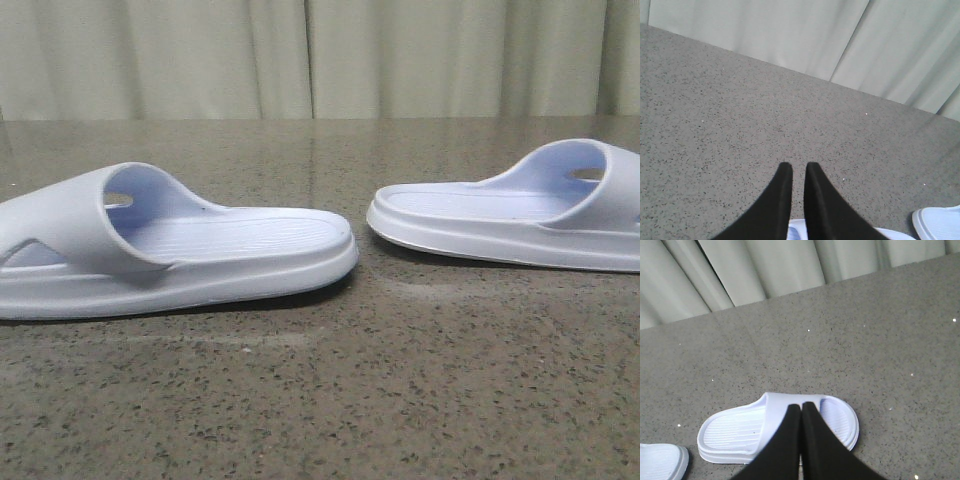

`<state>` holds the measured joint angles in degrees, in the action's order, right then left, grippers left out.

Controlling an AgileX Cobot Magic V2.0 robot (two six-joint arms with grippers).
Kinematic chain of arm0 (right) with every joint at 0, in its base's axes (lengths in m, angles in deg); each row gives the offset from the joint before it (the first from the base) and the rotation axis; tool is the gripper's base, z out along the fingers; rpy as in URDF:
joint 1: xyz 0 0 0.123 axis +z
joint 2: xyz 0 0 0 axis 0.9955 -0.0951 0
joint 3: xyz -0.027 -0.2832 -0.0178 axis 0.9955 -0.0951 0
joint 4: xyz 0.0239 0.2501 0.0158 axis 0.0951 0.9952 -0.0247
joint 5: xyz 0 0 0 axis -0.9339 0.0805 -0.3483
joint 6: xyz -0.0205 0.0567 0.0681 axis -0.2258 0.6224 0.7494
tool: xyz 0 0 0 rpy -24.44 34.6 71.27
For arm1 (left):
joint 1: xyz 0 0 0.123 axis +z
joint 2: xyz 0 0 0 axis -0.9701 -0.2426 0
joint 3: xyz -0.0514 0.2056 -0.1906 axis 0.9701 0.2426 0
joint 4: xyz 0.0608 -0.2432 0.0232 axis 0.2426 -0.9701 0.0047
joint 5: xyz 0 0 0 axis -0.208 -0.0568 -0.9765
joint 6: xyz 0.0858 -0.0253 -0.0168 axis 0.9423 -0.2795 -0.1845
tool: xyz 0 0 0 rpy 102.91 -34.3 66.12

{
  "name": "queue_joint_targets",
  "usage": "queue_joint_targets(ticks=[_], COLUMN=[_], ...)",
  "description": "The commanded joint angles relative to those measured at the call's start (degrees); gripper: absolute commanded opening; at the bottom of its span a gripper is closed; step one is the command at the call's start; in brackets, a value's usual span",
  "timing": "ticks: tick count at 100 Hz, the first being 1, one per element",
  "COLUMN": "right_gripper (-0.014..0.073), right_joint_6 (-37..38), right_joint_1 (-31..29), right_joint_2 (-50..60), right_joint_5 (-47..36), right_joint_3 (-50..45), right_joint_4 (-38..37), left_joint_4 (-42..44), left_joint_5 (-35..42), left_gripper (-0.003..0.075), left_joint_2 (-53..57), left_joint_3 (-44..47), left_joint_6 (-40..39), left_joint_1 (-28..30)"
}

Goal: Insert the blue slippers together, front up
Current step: 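Lower both grippers onto the slippers, each over its nearer slipper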

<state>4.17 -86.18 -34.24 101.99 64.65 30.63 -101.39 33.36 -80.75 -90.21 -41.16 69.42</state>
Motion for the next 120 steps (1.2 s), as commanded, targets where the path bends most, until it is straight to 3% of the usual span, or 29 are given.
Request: queue_joint_targets(ticks=[1, 25, 35, 48, 61, 68, 74, 84, 99, 120], right_gripper=[-0.0106, -0.0106, -0.0082, 0.0032, 0.0225, 0.0336, 0.0423, 0.0497, 0.0498, 0.0498], right_joint_6=[0.2, 0.2, 0.2, 0.2, 0.2, 0.2, 0.2, 0.2, 0.2, 0.2], right_joint_1=[-0.3, -0.3, -0.3, -0.3, -0.3, -0.3, -0.3, -0.3, -0.3, -0.3], right_joint_2=[-1.6, -2.2, -2.2, -2.2, -2.2, -2.2, -2.2, -2.2, -2.2, -2.2], right_joint_5=[-2.4, -0.6, -0.2, -0.4, -0.6, -0.7, -0.7, -0.7, -0.7, -0.7], right_joint_3=[3.4, 3.4, 3.4, 3.4, 3.4, 3.4, 3.4, 3.4, 3.4, 3.4], right_joint_4=[0.4, 0.4, 0.8, 3.0, 3.6, 3.6, 3.6, 3.6, 3.6, 2.9], left_joint_4=[-0.9, -0.9, -0.9, -0.9, -1.4, -2.8, -3.3, -3.3, -5.4, -6.0], left_joint_5=[2.2, 1.6, 1.6, 1.6, 1.6, 1.6, 1.5, 0.9, 0.4, 0.7], left_gripper=[0.0016, 0.0017, 0.0060, 0.0225, 0.0428, 0.0487, 0.0492, 0.0491, 0.0491, 0.0491], left_joint_2=[-0.6, -0.6, -0.6, -0.6, -0.7, -0.7, -0.7, -0.7, -0.8, -1.1], left_joint_3=[-2.0, -2.0, -2.0, -2.0, -1.9, -1.9, -1.9, -1.9, -1.1, 5.1], left_joint_6=[-0.4, -0.4, -0.4, -0.4, -0.4, -0.4, -0.4, -0.4, -1.4, -11.2], left_joint_1=[-0.6, -0.6, -0.6, -0.6, -0.6, -0.6, -0.6, -0.6, -0.6, -0.6])
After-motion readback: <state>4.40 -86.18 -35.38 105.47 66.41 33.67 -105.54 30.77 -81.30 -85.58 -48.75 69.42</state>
